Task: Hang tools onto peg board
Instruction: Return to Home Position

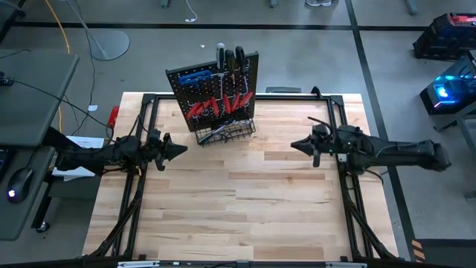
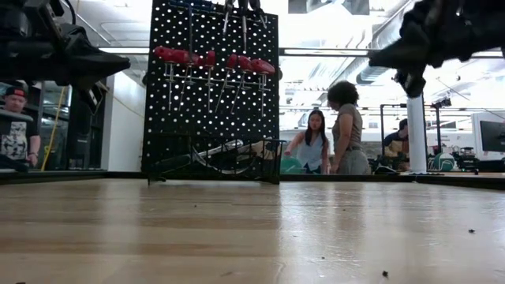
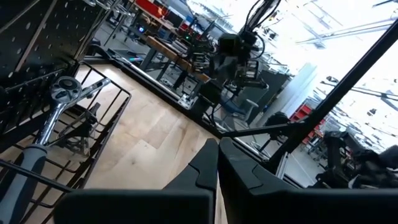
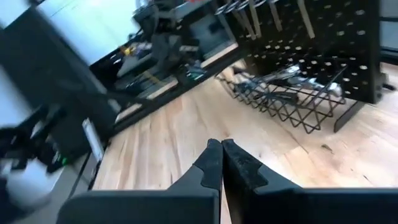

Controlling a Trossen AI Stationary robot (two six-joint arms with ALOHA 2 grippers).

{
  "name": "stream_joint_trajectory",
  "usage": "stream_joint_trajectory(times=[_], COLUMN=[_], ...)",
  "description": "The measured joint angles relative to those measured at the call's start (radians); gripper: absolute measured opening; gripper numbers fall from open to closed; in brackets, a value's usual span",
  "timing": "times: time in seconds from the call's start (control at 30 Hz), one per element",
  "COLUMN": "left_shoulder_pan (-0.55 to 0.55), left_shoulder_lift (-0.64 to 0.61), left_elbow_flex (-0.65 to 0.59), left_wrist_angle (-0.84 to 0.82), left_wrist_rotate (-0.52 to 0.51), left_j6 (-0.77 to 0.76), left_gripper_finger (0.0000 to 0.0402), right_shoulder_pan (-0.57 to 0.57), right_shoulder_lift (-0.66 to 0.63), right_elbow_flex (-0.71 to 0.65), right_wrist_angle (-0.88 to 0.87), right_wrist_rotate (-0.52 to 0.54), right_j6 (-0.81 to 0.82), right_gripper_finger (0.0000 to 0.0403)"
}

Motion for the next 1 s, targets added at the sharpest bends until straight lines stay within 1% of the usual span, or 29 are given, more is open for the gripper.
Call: stream_joint_trajectory(times=[0.1,0.23,0.33,0.53,0.67,0.77,0.87,1.0], left_shoulder_pan=[0.000,0.000,0.000,0.000,0.000,0.000,0.000,0.000], left_shoulder_lift=[0.000,0.000,0.000,0.000,0.000,0.000,0.000,0.000], left_elbow_flex=[0.000,0.000,0.000,0.000,0.000,0.000,0.000,0.000], left_wrist_angle=[0.000,0.000,0.000,0.000,0.001,-0.001,-0.005,-0.006], left_wrist_rotate=[0.000,0.000,0.000,0.000,-0.001,-0.001,-0.002,-0.002], left_j6=[0.000,0.000,0.000,0.000,0.000,0.000,0.000,0.000], left_gripper_finger=[0.0001,0.0001,0.0001,0.0001,0.0001,0.0001,0.0001,0.0001], right_shoulder_pan=[-0.075,-0.125,-0.133,-0.131,-0.107,-0.075,-0.065,-0.065], right_shoulder_lift=[-0.060,-0.140,-0.199,-0.269,-0.265,-0.224,-0.192,-0.176], right_elbow_flex=[-0.064,-0.148,-0.204,-0.275,-0.321,-0.320,-0.320,-0.320], right_wrist_angle=[0.013,0.035,0.045,0.047,0.037,0.025,0.023,0.022], right_wrist_rotate=[-0.127,-0.184,-0.181,-0.122,-0.115,-0.076,-0.065,-0.066], right_j6=[-0.076,-0.103,-0.098,-0.078,0.007,-0.021,-0.072,-0.052], right_gripper_finger=[0.0000,0.0000,0.0000,0.0000,0.0000,0.0000,0.0000,0.0000])
